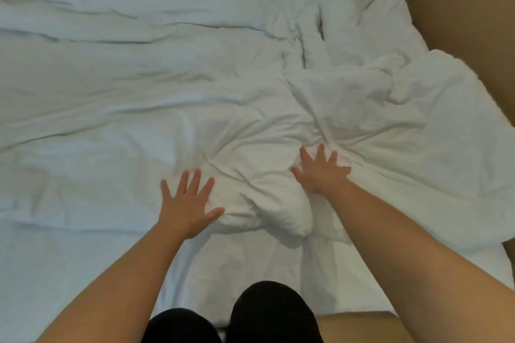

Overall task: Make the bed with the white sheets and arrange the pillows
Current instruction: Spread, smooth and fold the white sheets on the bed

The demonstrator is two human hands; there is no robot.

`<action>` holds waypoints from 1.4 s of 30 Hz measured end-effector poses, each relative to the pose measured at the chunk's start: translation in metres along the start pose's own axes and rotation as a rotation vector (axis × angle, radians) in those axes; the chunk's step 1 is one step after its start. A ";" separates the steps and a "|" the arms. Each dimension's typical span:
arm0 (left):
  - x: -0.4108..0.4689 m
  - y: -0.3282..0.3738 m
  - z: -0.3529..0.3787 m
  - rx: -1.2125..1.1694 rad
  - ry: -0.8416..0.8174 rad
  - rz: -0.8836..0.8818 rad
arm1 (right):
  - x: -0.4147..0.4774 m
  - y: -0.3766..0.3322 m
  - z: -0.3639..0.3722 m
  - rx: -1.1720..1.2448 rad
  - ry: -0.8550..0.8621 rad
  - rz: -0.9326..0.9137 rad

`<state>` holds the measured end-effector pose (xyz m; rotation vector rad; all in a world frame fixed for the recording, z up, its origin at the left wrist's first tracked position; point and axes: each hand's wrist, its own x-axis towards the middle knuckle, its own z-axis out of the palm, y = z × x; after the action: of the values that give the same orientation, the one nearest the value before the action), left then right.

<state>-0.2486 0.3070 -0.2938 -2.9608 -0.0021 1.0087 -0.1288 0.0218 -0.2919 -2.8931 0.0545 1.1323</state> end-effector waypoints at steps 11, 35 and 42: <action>-0.051 -0.159 -0.001 0.057 -0.047 -0.219 | -0.090 -0.183 0.059 -0.517 0.041 -0.552; -0.156 -0.345 -0.023 0.109 -0.269 0.153 | -0.198 -0.397 0.061 -0.216 -0.353 -0.413; -0.190 -0.424 -0.043 -0.015 -0.154 -0.136 | -0.216 -0.475 0.027 -0.150 -0.172 -0.507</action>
<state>-0.3715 0.7292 -0.1378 -2.8408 -0.2106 1.2179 -0.2842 0.5021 -0.1552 -2.6642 -0.7495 1.3065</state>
